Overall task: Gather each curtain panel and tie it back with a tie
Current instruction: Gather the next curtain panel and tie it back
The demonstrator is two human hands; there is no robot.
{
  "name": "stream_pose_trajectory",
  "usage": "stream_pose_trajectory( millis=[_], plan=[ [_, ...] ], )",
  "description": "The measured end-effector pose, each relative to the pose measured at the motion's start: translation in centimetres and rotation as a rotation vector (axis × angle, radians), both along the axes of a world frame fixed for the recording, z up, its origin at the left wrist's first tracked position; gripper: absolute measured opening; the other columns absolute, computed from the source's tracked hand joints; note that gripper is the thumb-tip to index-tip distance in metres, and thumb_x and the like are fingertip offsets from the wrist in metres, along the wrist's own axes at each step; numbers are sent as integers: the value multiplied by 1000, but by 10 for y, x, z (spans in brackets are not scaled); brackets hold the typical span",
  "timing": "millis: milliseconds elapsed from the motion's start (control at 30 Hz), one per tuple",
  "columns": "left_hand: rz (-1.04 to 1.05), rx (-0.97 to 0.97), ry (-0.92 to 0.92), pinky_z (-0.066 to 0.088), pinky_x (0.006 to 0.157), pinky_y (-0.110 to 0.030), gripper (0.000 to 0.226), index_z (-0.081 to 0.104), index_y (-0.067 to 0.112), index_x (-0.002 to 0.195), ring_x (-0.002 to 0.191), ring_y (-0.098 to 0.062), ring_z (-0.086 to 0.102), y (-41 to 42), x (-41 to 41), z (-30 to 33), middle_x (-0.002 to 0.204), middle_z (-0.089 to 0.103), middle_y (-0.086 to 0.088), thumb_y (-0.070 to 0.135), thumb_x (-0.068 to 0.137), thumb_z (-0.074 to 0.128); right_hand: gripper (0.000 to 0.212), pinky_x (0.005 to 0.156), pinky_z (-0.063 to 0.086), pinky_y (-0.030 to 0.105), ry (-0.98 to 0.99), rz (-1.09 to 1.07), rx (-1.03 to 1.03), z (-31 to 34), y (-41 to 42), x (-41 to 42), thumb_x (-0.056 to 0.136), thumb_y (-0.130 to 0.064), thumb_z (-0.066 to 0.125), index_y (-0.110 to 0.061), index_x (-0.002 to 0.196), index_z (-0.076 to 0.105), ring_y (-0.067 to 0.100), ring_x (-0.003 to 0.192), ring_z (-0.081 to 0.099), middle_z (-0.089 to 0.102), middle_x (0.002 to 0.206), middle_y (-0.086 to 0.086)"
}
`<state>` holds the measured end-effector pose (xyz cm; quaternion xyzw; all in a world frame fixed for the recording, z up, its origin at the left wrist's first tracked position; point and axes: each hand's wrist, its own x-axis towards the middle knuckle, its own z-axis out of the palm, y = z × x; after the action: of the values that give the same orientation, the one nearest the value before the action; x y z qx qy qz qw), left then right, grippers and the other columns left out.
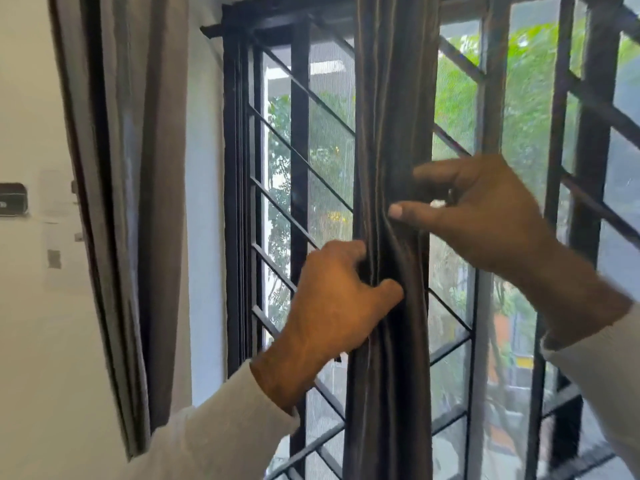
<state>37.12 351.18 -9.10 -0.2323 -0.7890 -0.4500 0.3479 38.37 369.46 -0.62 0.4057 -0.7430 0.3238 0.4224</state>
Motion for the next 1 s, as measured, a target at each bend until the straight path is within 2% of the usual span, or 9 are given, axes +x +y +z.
stream_pose_trajectory(
  millis=[100, 167, 333, 433, 600, 733, 833, 900, 1000],
  plan=[
    [78, -24, 49, 59, 56, -42, 27, 72, 15, 81, 60, -21, 70, 8, 1, -40, 66, 71, 2, 40, 75, 66, 37, 58, 49, 16, 44, -167, -52, -36, -4, -2, 82, -11, 87, -35, 65, 65, 2, 60, 64, 68, 63, -13],
    [139, -31, 129, 51, 52, -40, 19, 64, 15, 79, 54, -22, 61, 13, 9, -61, 59, 63, 1, 34, 82, 66, 25, 59, 48, 26, 88, -311, -52, -51, -6, 2, 81, -17, 85, -20, 68, 64, 14, 58, 60, 63, 62, -1],
    [240, -102, 327, 46, 46, -38, 4, 62, 20, 92, 47, -18, 51, 21, 27, -81, 55, 55, 1, 24, 93, 63, 13, 60, 34, 22, 195, -568, 13, -65, -13, 23, 79, -16, 80, -19, 86, 70, 16, 66, 53, 57, 75, -7],
    [224, -116, 355, 44, 42, -36, 11, 57, 18, 86, 46, -17, 47, 28, 35, -79, 56, 51, 3, 16, 91, 67, 17, 63, 46, 5, 68, -364, -37, -62, -13, 29, 81, -17, 83, -22, 96, 80, 6, 70, 67, 65, 73, -21],
    [10, 87, 302, 47, 59, -43, 14, 59, 12, 88, 67, -20, 52, 20, 30, -74, 76, 53, 2, 18, 100, 64, 25, 78, 51, 5, -157, -50, -4, -55, 0, 22, 91, -15, 78, -37, 103, 77, -14, 88, 71, 72, 94, -39],
    [-136, 151, 153, 57, 66, -42, 37, 60, 20, 115, 75, -20, 66, 23, 33, -76, 84, 68, 5, 52, 101, 70, 35, 82, 55, 15, -280, 113, -89, -68, 5, 9, 87, 6, 78, -27, 100, 82, 2, 90, 76, 82, 94, -12],
    [-15, 172, 119, 63, 69, -37, 50, 54, 28, 122, 81, -15, 75, 26, 26, -84, 92, 76, 10, 42, 88, 87, 27, 79, 64, 36, -337, 181, -334, -82, 3, -1, 79, 10, 83, -9, 98, 81, 22, 82, 77, 80, 90, 12],
    [98, 185, 165, 63, 68, -35, 42, 59, 26, 125, 78, -15, 75, 26, 19, -88, 90, 78, 11, 32, 89, 80, 35, 65, 66, 38, -397, 148, -531, -92, 4, -6, 75, 7, 87, -5, 105, 73, 26, 71, 73, 74, 97, 22],
    [109, 164, 166, 58, 57, -31, 26, 72, 25, 117, 59, -8, 67, 26, 18, -92, 75, 74, 12, 31, 92, 69, 57, 58, 61, 34, -389, -182, -562, -114, 11, -13, 72, -19, 96, -25, 120, 66, 13, 66, 66, 69, 113, -4]
  ],
)
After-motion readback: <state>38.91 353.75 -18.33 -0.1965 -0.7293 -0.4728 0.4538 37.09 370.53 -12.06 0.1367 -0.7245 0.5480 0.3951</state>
